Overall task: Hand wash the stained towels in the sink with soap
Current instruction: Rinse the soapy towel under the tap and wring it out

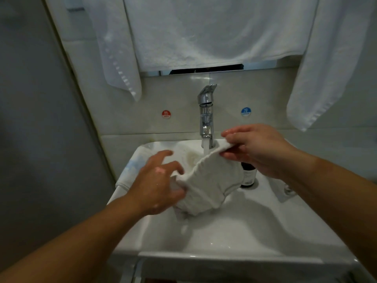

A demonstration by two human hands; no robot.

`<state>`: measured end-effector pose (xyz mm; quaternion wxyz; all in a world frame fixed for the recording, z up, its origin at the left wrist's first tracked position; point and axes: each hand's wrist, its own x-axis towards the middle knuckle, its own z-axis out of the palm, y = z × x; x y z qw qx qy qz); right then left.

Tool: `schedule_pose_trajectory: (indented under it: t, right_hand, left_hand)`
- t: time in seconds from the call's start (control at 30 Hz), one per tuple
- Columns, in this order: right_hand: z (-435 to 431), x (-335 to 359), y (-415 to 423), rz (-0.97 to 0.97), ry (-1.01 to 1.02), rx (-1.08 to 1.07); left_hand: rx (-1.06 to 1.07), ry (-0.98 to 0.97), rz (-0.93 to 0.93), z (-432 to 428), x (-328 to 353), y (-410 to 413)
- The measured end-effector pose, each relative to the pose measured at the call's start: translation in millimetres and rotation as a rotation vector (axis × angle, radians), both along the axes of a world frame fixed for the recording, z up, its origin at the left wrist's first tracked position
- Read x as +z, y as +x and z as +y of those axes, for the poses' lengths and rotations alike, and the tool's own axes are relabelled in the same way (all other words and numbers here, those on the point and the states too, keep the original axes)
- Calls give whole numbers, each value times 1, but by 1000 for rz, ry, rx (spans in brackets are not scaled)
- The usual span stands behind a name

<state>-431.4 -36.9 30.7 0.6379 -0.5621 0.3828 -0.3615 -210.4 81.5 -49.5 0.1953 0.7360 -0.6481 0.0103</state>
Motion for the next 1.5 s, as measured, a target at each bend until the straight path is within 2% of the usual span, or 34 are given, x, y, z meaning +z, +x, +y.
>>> schedule_pose_trajectory:
  t: [0.07,0.2,0.27,0.37,0.43,0.53,0.57,0.63,0.7,0.73,0.8,0.87,1.0,1.2,1.33,1.37,1.4,1.5]
  right_hand:
    - [9,8,8,-17,-20,3]
    - [15,17,2,13,-219,-92]
    - [16,15,-13,164,-336,-78]
    - [23,-5,-32,414,-389,16]
    - [31,-25,-36,504,-352,113]
    - [46,-44,-34,519,-128,351]
    - [46,-47,-31,562,-110,419]
    - [36,-50,-24,708,-279,419]
    - [17,-52,-13,812,-560,288]
    - [9,-50,-7,823,-675,242]
    - [-7,-47,0,831,-821,290]
    - [-22,-48,2,841,-864,440]
    - [-38,-59,-6,866,-734,652]
    - [-43,-60,-10,772,-797,492]
    - [-38,-54,-4,734,-829,379]
    - [-38,-56,-2,743,-844,346]
    - [-38,-59,0,758,-861,318]
    - [-33,-69,3,827,-948,295]
  left_hand:
    - [-83,40,59,-9,5,-17]
    - [-12,76,193,-27,12,-23]
    - [33,44,443,-32,16,-20]
    - [75,70,896,-35,19,-23]
    - [77,61,1022,-38,16,-24]
    - [44,36,1070,-39,14,-25]
    - [18,49,1055,-37,15,-25]
    - [-46,81,1007,-34,17,-24]
    - [-91,104,974,-31,22,-23]
    - [-114,114,966,-31,24,-22]
    - [-159,140,963,-29,28,-20]
    - [-187,166,1001,-27,30,-19]
    - [-199,152,1177,-24,24,-14]
    - [-139,229,1235,-24,19,5]
    - [-294,393,1429,-22,18,23]
    - [-307,400,1412,-23,18,22]
    - [-286,369,1274,-25,17,18]
    - [-132,162,392,-34,8,0]
